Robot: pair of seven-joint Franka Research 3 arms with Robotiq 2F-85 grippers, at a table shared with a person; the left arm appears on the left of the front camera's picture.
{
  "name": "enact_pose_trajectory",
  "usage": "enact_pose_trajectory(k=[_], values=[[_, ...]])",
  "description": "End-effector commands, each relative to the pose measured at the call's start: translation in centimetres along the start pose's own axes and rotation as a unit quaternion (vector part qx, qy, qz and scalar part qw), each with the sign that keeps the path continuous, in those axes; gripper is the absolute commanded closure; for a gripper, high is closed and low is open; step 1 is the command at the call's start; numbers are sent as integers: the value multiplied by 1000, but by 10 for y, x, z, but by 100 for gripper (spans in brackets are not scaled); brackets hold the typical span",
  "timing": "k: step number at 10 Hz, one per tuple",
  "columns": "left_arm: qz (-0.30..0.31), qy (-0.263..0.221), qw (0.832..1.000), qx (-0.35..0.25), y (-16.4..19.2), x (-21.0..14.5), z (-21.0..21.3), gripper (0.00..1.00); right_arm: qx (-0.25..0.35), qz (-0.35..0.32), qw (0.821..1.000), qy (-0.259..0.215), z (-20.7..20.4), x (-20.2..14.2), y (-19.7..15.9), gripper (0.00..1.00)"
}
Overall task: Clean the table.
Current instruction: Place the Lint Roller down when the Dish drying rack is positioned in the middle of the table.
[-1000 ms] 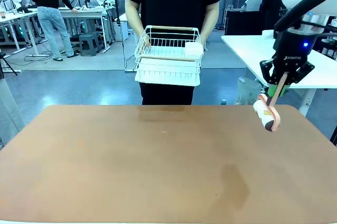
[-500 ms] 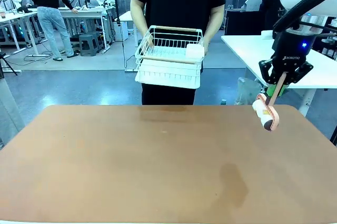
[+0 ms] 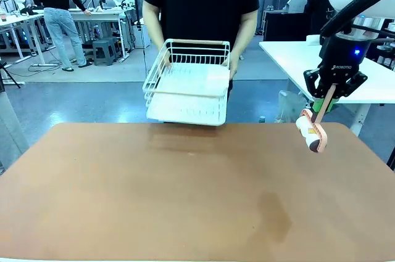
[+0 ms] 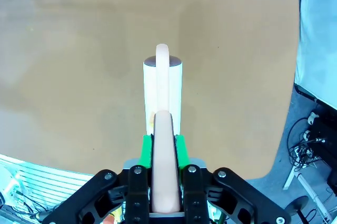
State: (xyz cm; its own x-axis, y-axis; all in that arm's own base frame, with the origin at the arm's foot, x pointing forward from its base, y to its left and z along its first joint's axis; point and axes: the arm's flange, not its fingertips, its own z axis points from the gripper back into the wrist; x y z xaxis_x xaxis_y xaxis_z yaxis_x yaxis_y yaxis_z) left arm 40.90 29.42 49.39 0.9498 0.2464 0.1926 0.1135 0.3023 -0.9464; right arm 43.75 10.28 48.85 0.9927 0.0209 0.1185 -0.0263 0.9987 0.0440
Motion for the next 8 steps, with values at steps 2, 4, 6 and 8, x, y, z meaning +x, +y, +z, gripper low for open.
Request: enact_pose_trajectory(k=[2,4,6,8], values=[[-4,-3,1000,-13,-2,-2,2,0,-1,1,1000,0,3,-2,1,79],[-4,-3,1000,-13,-2,-2,2,0,-1,1,1000,0,3,-2,1,79],[-4,-3,1000,-13,-2,-2,2,0,-1,1,1000,0,3,-2,1,79],[-4,-3,1000,-13,-2,-2,2,0,-1,1,1000,0,3,-2,1,79]])
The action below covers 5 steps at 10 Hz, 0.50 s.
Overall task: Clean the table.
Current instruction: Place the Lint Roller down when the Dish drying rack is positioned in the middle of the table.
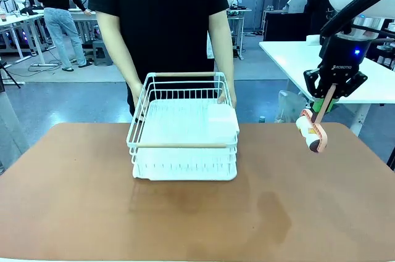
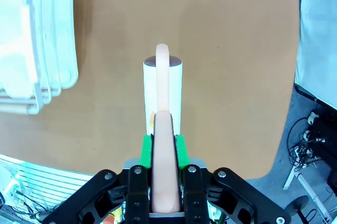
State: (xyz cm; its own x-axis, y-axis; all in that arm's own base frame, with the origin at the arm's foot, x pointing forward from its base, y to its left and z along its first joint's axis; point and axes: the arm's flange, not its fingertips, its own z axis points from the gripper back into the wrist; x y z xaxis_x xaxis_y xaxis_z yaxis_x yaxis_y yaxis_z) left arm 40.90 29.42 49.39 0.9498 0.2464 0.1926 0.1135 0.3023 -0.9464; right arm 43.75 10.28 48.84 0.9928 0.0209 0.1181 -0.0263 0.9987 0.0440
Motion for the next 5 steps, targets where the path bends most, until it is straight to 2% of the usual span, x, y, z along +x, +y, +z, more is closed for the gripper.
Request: enact_pose_trajectory(k=[1,5], values=[[-4,-3,1000,-13,-2,-2,2,0,-1,1,1000,0,3,-2,1,79],[-4,-3,1000,-13,-2,-2,2,0,-1,1,1000,0,3,-2,1,79]])
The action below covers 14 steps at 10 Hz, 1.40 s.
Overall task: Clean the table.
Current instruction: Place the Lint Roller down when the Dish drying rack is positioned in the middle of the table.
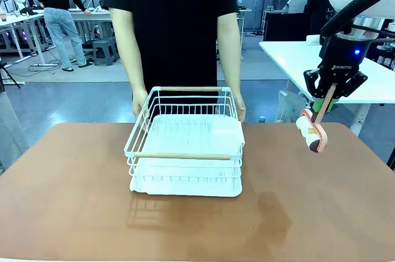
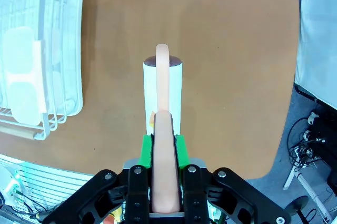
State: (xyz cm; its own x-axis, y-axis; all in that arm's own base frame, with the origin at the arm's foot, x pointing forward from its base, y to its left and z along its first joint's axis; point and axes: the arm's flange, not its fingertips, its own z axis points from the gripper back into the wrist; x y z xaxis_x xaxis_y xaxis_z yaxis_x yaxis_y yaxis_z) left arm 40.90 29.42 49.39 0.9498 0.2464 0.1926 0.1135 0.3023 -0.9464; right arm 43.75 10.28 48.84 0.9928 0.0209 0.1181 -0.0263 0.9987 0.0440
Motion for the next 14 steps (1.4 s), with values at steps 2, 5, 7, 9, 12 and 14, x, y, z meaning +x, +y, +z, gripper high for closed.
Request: enact_pose_trajectory(k=[2,5,7,9,12,14], values=[[-4,-3,1000,-13,-2,-2,2,0,-1,1,1000,0,3,-2,1,79],[-4,-3,1000,-13,-2,-2,2,0,-1,1,1000,0,3,-2,1,79],[-4,-3,1000,-13,-2,-2,2,0,-1,1,1000,0,3,-2,1,79],[-4,-3,1000,-13,-2,-2,2,0,-1,1,1000,0,3,-2,1,79],[-4,-3,1000,-13,-2,-2,2,0,-1,1,1000,0,3,-2,1,79],[-4,-3,1000,-13,-2,-2,2,0,-1,1,1000,0,3,-2,1,79]])
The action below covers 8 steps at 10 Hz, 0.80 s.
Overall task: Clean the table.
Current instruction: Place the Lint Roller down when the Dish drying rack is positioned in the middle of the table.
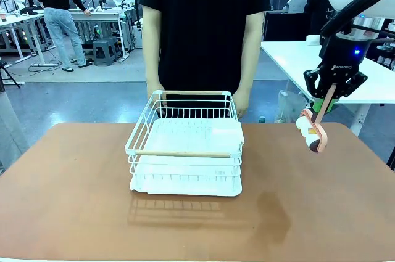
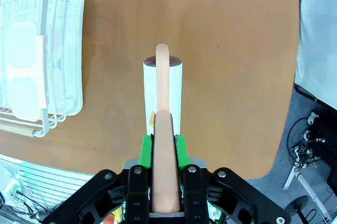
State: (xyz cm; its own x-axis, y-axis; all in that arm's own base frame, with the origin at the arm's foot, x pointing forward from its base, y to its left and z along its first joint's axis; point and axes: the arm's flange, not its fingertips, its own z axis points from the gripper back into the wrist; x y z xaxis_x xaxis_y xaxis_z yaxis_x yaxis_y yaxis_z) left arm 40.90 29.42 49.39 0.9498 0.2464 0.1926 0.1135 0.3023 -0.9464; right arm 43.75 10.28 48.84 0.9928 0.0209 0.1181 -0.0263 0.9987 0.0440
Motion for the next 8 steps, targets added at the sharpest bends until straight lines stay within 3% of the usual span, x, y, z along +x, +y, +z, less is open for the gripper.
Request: enact_pose_trajectory(k=[1,3,4,5,7,8], values=[[-4,-3,1000,-13,-2,-2,2,0,-1,1,1000,0,3,-2,1,79],[-4,-3,1000,-13,-2,-2,2,0,0,0,1000,0,0,0,0,79],[-4,-3,1000,-13,-2,-2,2,0,18,-108,994,-11,7,13,3,79],[-4,-3,1000,-13,-2,-2,2,0,31,-228,973,-26,10,24,3,79],[-4,-3,1000,-13,-2,-2,2,0,56,-455,888,-20,19,31,-1,79],[-4,-3,1000,-13,-2,-2,2,0,48,-481,875,-13,20,32,-1,79]])
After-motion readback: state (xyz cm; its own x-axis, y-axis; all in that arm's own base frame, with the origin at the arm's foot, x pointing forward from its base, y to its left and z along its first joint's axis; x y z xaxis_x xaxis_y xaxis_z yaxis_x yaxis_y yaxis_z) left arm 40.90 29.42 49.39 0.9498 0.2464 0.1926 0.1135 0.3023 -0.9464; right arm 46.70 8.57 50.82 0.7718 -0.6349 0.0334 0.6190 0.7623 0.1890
